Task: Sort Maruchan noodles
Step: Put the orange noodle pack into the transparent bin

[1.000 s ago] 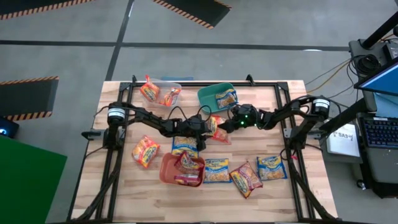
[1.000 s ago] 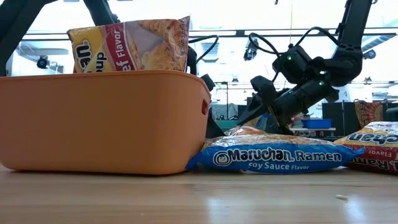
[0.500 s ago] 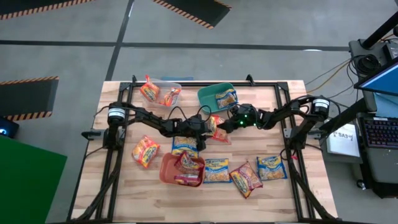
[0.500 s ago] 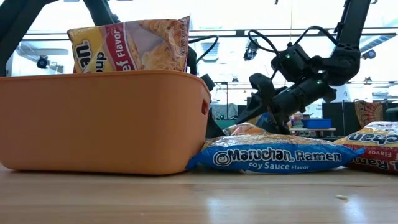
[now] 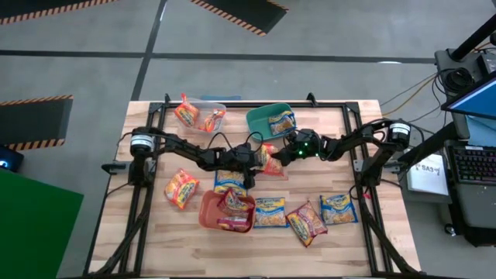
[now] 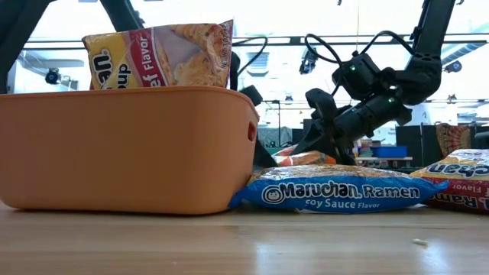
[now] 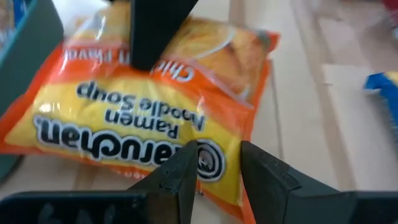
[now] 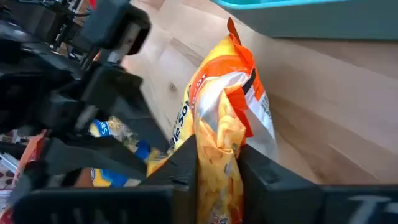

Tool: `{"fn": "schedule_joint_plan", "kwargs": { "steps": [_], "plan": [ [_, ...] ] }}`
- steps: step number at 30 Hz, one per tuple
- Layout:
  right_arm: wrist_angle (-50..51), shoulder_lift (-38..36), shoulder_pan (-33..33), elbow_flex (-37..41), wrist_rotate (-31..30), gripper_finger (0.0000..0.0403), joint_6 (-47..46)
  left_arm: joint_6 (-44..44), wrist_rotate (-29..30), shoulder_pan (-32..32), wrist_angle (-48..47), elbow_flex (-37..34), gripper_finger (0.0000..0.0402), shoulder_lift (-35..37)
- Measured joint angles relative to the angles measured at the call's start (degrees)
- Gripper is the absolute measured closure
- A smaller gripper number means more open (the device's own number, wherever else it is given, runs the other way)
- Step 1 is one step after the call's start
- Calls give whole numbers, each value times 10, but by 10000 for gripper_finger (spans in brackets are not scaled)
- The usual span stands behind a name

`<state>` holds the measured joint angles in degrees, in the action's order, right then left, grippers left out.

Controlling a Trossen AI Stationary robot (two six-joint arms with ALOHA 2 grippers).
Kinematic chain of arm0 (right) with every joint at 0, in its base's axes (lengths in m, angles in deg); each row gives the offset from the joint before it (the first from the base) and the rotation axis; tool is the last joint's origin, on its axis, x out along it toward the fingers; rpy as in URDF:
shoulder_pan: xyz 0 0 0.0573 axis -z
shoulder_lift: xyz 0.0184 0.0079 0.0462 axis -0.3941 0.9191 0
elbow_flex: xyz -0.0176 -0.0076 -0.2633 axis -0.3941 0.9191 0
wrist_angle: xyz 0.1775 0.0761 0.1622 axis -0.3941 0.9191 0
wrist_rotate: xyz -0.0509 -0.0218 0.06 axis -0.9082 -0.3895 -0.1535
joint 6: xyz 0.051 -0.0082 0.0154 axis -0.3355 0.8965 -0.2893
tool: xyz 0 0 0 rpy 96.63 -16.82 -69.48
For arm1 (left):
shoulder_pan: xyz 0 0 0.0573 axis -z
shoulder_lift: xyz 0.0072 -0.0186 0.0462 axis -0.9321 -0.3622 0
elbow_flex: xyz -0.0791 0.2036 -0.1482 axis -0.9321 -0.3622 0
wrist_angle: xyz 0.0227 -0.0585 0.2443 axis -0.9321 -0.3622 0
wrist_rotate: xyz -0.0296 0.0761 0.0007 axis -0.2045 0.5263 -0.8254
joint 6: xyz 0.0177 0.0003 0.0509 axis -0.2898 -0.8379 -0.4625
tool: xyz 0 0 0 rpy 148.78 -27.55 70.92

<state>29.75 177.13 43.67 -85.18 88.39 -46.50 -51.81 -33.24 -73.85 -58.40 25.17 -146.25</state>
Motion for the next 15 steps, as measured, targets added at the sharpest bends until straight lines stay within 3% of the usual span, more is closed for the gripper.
{"fn": "schedule_joint_plan", "kwargs": {
  "steps": [9, 15],
  "plan": [
    [3, -26, -2, 0, 17, 372, 40, -51, -4, 6, -78, -3, 300, 94],
    [2, -74, -15, 0, 26, 373, 134, -96, -63, 5, -95, -16, 300, 182]
  ]
}}
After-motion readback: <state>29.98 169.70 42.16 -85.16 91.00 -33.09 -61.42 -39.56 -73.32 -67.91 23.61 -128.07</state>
